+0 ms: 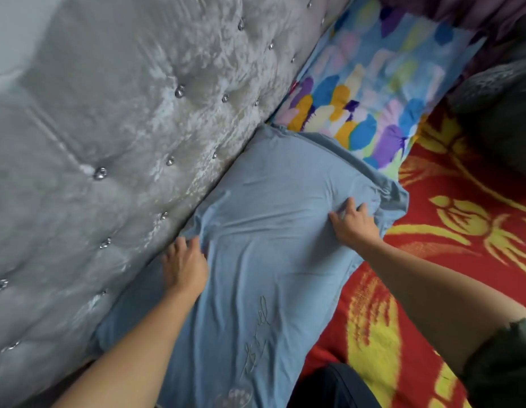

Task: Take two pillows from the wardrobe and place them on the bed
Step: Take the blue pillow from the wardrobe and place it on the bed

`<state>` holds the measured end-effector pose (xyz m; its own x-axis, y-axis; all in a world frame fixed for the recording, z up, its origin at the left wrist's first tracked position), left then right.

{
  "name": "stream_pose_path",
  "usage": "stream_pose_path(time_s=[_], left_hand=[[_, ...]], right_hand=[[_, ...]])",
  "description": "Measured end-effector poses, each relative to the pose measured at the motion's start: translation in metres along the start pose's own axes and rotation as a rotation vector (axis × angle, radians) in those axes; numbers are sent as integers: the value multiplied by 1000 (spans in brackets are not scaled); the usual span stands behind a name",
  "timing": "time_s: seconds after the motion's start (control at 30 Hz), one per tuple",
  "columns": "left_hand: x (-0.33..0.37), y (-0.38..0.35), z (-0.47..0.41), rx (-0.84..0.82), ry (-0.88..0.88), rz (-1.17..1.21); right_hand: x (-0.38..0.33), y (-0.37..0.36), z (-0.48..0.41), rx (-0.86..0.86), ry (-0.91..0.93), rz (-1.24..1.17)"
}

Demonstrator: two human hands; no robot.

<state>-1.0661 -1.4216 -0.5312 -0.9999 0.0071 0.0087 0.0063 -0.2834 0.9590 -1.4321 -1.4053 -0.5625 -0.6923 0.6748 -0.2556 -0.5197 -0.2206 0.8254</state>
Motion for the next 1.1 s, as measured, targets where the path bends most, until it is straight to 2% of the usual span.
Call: stream_pose_path(time_s=[0.17, 0.3, 0.4, 0.53, 0.67, 0.9, 1.1], left_hand=[[-7, 13, 79, -278, -105, 76], [-27, 16, 147, -406, -235, 83], [-66, 35, 181, -405, -256, 75], [-123, 83, 213, -322, -177, 72], [-146, 105, 242, -317, -115, 112], [-144, 77, 314, -346, -80, 160], [-156, 62, 413, -265, -7, 178]], right_hand=[[-22, -18, 106, -138, 244, 143], [-42, -32, 187, -192, 296, 165], [-53, -37, 242, -202, 309, 191], [-75, -18, 311, -214, 361, 198], [-83, 7, 353, -168, 424, 221], [-47, 0, 399, -140, 503, 368], [-5, -24, 463, -139, 635, 425]])
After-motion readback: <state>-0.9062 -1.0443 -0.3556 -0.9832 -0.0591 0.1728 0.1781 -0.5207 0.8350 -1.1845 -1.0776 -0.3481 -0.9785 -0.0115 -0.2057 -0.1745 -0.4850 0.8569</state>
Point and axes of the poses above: each hand's wrist, its own z-axis away from the middle knuckle, its own y-axis out of the back of the hand, x = y × z, the point moved 3 cm from there along -z, towards the middle knuckle, and after that the axes turned 3 degrees about -x, right-handed, at the moved point
